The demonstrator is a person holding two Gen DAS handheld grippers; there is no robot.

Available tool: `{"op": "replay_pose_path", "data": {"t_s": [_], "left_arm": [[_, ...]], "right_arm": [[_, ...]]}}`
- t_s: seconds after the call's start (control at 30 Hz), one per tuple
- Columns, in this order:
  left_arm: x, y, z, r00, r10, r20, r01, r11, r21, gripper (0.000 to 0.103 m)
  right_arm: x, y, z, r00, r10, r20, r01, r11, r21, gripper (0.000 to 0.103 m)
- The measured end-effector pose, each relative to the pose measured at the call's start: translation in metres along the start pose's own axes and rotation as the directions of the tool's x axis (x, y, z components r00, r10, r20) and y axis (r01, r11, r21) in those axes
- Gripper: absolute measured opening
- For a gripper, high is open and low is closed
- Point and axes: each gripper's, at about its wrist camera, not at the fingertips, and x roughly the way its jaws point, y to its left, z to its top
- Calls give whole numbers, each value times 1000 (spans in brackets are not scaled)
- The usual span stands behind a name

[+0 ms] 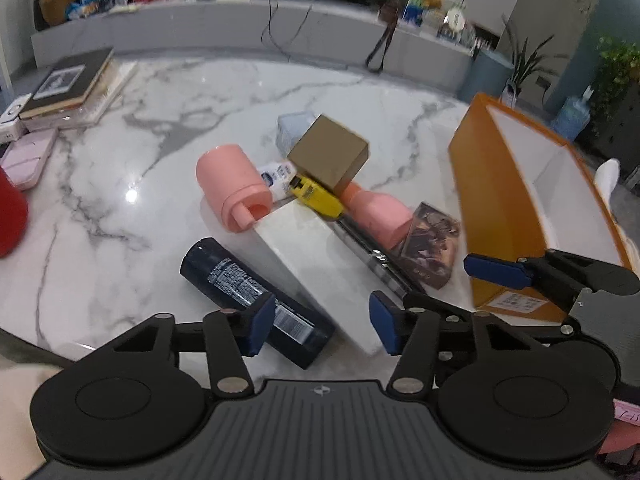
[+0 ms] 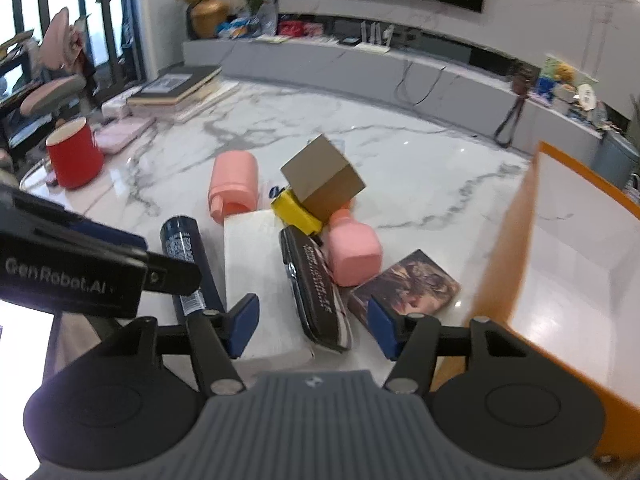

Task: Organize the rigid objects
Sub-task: 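Grasp the dark blue spray can with the left tool while the right tool grasps the black phone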

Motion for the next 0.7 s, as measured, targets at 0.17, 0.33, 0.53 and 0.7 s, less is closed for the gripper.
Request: {"op": "replay_pose_path", "data": {"t_s": [0.17, 0.33, 0.53, 0.7], "left_arm": [[29, 21, 15, 988, 84, -132, -98, 989, -107, 63], [51, 39, 18, 971, 102, -218, -142, 974, -176, 65], [67, 49, 20, 967, 77, -242, -136, 962, -239, 67], [80, 56, 22, 963, 77, -258, -145, 956, -255, 68]], "right_arm": [[27, -2, 8, 998, 24, -51, -26, 999, -34, 58], [51, -5, 12, 994, 44, -96, -47, 998, -30, 53], [67, -7, 17, 991, 80, -106, -83, 996, -27, 49], [73, -16, 22, 988, 114, -107, -110, 993, 45, 36]]}}
